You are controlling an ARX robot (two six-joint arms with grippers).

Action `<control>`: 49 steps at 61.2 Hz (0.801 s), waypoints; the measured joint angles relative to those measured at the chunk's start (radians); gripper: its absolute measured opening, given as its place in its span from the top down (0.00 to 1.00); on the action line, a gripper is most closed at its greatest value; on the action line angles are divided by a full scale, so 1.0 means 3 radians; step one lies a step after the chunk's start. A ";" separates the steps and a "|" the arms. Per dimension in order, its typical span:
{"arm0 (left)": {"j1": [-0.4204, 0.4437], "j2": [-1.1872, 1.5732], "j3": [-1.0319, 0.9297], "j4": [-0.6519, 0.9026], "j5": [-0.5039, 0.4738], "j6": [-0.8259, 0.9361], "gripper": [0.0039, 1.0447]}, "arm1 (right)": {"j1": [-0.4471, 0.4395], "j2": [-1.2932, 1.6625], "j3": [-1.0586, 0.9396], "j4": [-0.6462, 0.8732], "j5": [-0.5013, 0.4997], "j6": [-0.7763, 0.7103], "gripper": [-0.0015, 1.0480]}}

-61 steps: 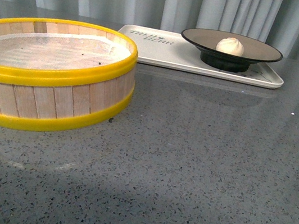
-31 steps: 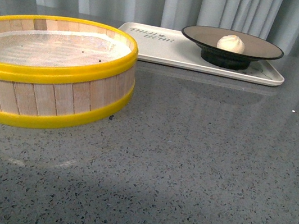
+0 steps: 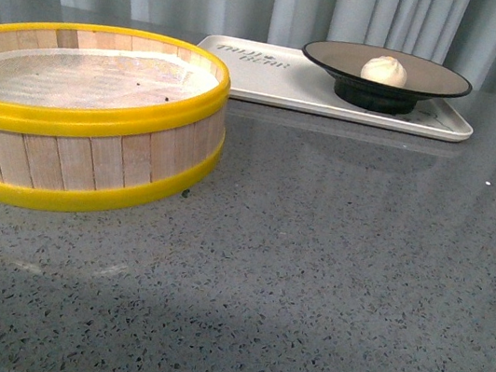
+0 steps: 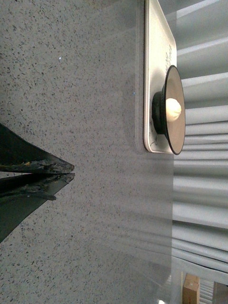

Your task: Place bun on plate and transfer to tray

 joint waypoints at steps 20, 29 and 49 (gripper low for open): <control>0.0000 -0.0001 0.0000 0.0000 0.0000 0.0000 0.06 | 0.0000 -0.0614 0.0003 -0.0633 -0.0001 0.0000 0.98; 0.0000 -0.0001 0.0000 0.0000 0.0000 0.0000 0.06 | 0.0000 -0.0617 0.0003 -0.0633 -0.0001 -0.0004 0.92; 0.0000 -0.0001 0.0000 0.0000 0.0000 0.0000 0.06 | 0.0000 -0.0617 0.0003 -0.0633 -0.0001 -0.0004 0.33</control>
